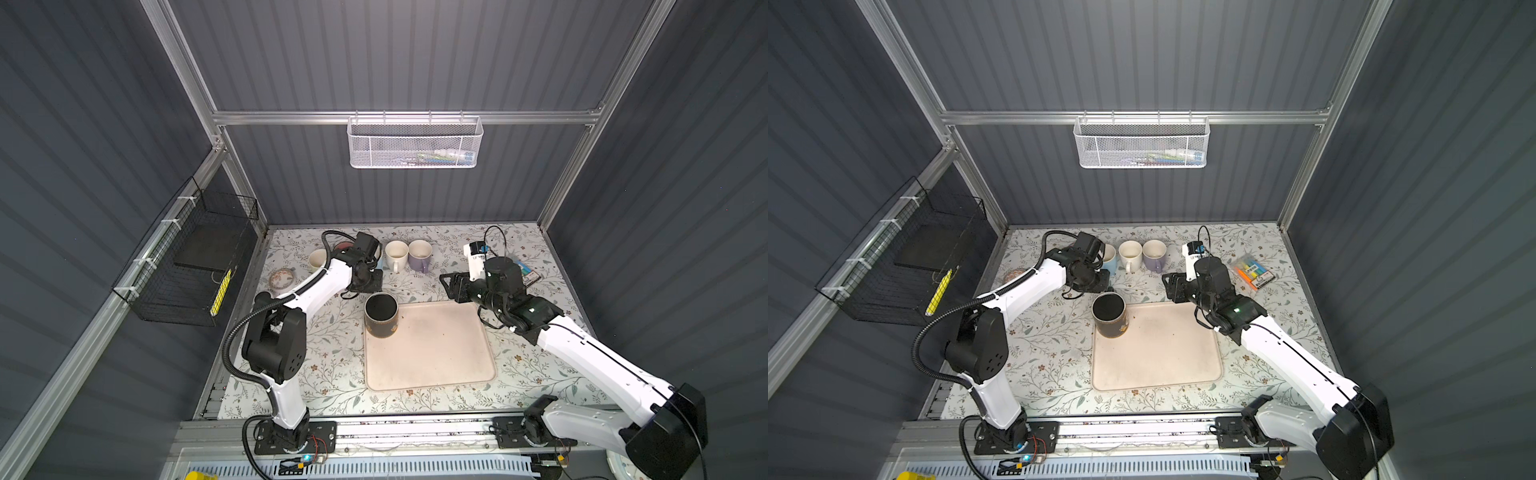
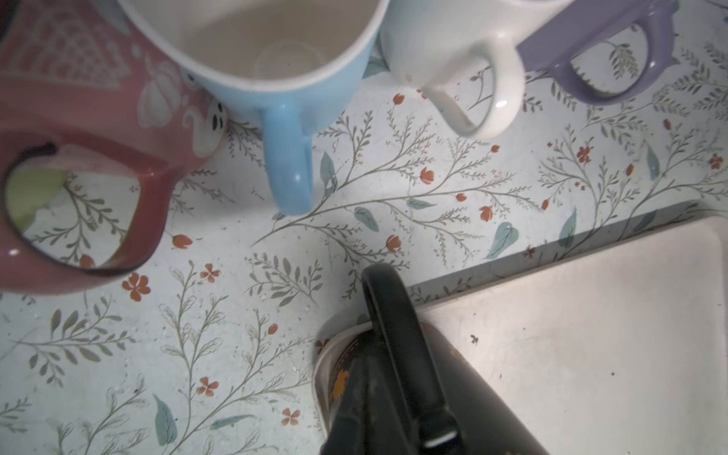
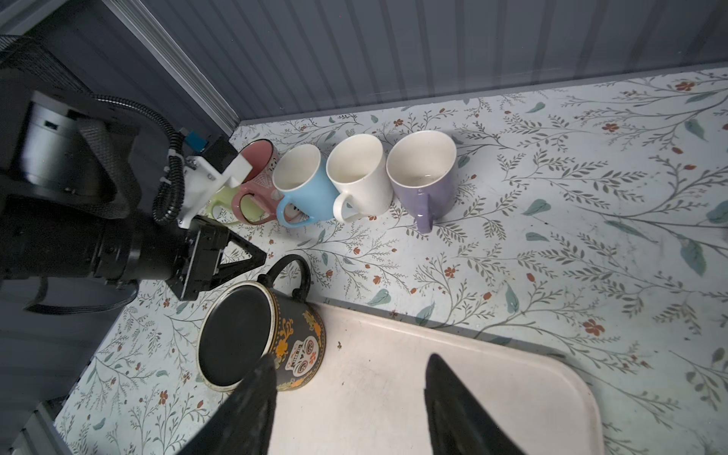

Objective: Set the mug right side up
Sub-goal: 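Lower the left gripper onto the black skull mug while the right gripper approaches it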

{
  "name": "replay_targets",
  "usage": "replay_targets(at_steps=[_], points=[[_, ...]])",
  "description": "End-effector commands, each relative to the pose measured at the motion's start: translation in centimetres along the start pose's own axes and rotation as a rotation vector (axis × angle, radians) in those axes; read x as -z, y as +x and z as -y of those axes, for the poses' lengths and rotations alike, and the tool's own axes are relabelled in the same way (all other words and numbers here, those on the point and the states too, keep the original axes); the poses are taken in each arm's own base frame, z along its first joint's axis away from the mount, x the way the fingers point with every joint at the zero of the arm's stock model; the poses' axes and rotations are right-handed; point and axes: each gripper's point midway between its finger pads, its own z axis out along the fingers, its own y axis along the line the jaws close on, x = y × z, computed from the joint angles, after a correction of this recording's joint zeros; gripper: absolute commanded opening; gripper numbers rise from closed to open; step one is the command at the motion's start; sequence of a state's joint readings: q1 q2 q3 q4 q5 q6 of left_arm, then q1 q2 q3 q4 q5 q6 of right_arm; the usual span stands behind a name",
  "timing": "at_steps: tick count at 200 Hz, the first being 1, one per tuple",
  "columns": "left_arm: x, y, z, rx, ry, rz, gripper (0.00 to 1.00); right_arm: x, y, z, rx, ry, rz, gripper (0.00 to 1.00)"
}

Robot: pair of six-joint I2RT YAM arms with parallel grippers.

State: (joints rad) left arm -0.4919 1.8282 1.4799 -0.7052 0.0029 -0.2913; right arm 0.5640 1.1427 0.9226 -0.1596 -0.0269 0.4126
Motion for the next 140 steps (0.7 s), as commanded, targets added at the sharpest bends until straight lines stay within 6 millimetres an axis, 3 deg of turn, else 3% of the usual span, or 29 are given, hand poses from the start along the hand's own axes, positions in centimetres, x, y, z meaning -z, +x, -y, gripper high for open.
replay_targets(at_steps=[1,6,65,122,140], points=[[-0.4,0.2,2.2,-0.043,0.036,-0.041,0.06,0.2,0.8,0.1,-0.008,-0.004,-0.009,0.6],[-0.5,0.2,2.6,-0.051,0.037,-0.044,0.06,1.1,0.2,-0.2,-0.005,-0.014,0.018,0.6],[-2.7,1.6,7.5,-0.124,0.07,-0.081,0.04,3.2,0.0,0.3,0.006,0.005,0.053,0.61],[-2.9,2.6,11.7,-0.168,0.117,-0.083,0.02,4.5,-0.1,0.5,0.003,0.012,0.08,0.61],[-2.7,2.8,12.3,-0.175,0.114,-0.074,0.02,4.8,-0.3,0.7,0.002,0.022,0.095,0.61]])
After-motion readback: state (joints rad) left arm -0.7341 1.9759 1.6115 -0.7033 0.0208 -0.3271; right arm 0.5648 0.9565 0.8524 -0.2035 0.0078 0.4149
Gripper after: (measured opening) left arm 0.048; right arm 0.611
